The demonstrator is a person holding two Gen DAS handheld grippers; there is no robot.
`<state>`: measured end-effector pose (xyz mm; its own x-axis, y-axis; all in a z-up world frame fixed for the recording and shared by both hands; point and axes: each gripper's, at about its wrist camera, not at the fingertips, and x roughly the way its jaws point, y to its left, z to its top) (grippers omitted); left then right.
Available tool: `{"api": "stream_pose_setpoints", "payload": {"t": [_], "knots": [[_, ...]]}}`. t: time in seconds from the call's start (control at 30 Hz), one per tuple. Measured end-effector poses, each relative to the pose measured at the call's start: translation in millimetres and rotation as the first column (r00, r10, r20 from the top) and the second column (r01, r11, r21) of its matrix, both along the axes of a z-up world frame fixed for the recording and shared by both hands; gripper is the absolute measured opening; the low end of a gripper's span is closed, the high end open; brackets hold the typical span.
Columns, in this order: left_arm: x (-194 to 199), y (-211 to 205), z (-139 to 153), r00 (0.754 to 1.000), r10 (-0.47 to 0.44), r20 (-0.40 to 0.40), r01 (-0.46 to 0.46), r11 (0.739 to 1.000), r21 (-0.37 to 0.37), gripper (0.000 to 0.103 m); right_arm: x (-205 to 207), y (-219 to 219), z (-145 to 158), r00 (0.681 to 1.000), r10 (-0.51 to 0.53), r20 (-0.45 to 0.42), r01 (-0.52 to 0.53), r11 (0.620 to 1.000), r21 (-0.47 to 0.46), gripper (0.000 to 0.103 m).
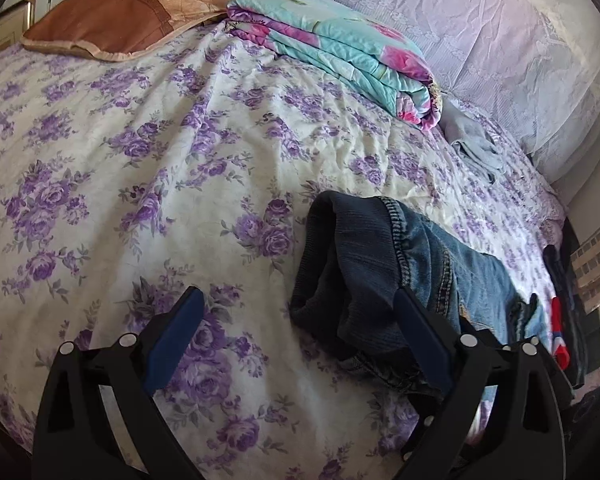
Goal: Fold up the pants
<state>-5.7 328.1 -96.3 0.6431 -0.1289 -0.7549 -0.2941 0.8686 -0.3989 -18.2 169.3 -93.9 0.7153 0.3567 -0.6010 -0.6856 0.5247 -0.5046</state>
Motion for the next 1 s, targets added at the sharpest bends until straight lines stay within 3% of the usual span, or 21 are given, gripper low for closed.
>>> {"api": "stream_pose_setpoints", "payload": {"t": [0.17,0.3,0.53,0.63,0.67,0.7,0.8,1.0], "knots": [[-6.8,8.7,-1.0,0.998,-0.047,0.041,0.054,0.978,-0.202,0.094,1.9,-16.7,20.3,0.999,-0.013,-0.031,0.016,0.994,0.112,0.036],[-2.7,7.8,-4.9,0.989,-0.113,0.091,0.141,0.903,-0.407,0.094,0.2,-26.6,29.0,0.999,-0.018,-0.027,0.023,0.986,0.163,0.035],[13.0,-17.3,-23.4,0.971,-0.231,0.062,0.227,0.809,-0.543,0.095,-4.9,-32.1,31.7,1.000,-0.016,-0.003,0.016,0.982,0.187,0.035],[19.2,-19.5,-27.4,0.980,-0.180,0.085,0.197,0.815,-0.546,0.088,-11.8,-33.3,31.8,1.000,-0.015,0.002,0.014,0.981,0.192,0.035],[21.0,-21.2,-26.5,0.977,-0.188,0.104,0.214,0.810,-0.546,0.068,-13.4,-34.0,31.4,1.000,-0.015,0.009,0.013,0.982,0.189,0.035],[22.2,-26.2,-22.7,0.968,-0.211,0.135,0.250,0.800,-0.546,0.062,-15.5,-35.6,31.3,1.000,-0.020,0.024,0.015,0.982,0.188,0.035],[16.7,-36.3,0.5,0.954,-0.227,0.198,0.294,0.843,-0.450,0.054,-21.5,-43.1,35.5,0.998,-0.031,0.056,0.018,0.976,0.215,0.035],[8.3,-63.0,46.0,0.900,-0.271,0.342,0.383,0.866,-0.320,0.042,-28.8,-74.3,56.1,0.991,-0.095,0.095,0.059,0.943,0.326,0.034]]}}
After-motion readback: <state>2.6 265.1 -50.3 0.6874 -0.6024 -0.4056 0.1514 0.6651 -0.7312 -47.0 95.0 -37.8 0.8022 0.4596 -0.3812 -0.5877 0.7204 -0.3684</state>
